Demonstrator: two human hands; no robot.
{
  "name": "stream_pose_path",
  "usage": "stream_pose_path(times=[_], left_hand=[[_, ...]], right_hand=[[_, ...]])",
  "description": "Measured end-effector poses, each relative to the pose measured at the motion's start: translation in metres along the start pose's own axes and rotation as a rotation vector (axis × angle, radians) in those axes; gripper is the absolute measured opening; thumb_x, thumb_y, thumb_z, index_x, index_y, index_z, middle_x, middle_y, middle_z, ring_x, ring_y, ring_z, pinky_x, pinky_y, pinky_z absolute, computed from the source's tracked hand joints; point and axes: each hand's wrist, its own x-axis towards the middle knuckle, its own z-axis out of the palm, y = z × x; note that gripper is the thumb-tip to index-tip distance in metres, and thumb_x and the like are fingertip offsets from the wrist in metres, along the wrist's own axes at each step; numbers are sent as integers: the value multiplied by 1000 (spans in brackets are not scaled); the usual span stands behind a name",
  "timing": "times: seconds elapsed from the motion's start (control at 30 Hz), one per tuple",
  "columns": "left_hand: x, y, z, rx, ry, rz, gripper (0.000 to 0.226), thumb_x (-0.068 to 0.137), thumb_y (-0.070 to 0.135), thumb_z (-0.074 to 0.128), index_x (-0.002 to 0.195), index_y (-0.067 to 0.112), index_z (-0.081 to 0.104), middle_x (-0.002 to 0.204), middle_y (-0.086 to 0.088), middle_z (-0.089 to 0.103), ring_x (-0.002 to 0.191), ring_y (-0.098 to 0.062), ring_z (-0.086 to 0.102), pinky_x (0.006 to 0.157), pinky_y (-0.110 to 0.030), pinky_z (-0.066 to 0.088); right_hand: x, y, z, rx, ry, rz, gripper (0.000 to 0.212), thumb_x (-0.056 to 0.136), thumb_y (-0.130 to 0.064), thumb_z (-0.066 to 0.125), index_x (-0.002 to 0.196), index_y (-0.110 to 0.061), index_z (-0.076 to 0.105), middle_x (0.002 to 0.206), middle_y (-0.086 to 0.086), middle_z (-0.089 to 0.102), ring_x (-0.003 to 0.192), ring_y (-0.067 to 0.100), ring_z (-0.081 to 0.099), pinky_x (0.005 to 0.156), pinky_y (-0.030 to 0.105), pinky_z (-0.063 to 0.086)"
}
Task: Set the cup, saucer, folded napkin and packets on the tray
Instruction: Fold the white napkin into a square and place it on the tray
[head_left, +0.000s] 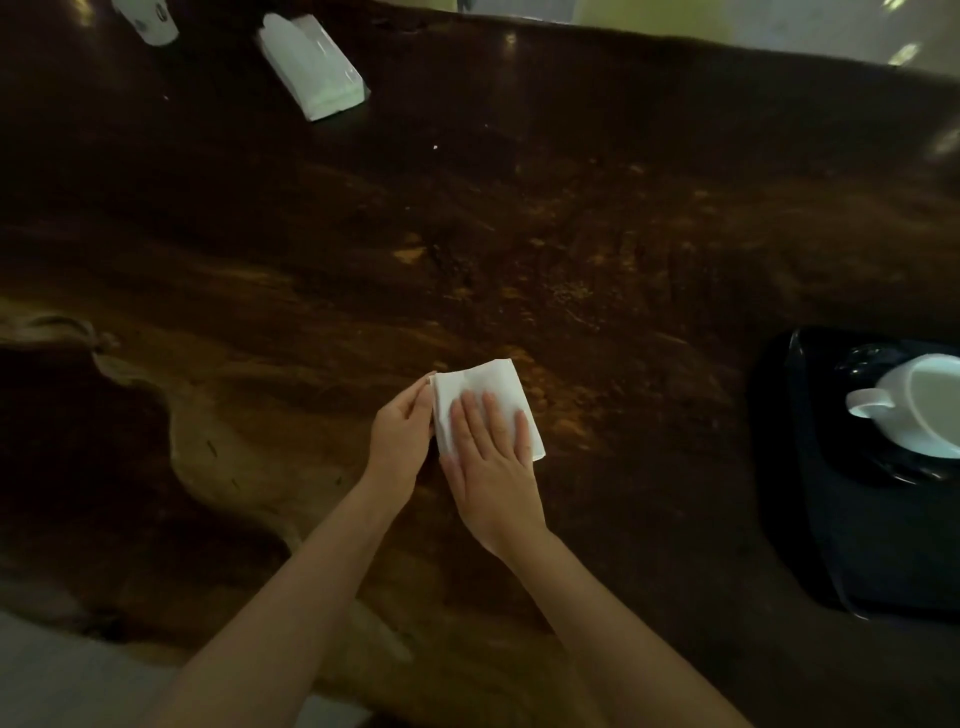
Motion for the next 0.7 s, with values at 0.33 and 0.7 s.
stream_pose_path(times=[0.33, 0.7], left_hand=[[-1, 0, 19, 33, 153, -9, 35, 92, 19, 54, 127, 11, 55, 124, -4, 62, 101, -11, 57, 88, -29, 49], [-31, 92, 58, -18, 57, 185, 28, 96, 32, 44, 121, 24, 53, 109, 3, 61, 92, -13, 59, 75, -29, 52]], right_hand=[[14, 32, -40, 427, 159, 562, 43, 90, -28, 54, 129, -13, 46, 131, 4, 46, 115, 15, 45, 93, 24, 40], [31, 42, -140, 751, 356, 508, 31, 95, -43, 42, 87, -14, 48, 69, -10, 46, 59, 3, 46, 50, 12, 33]])
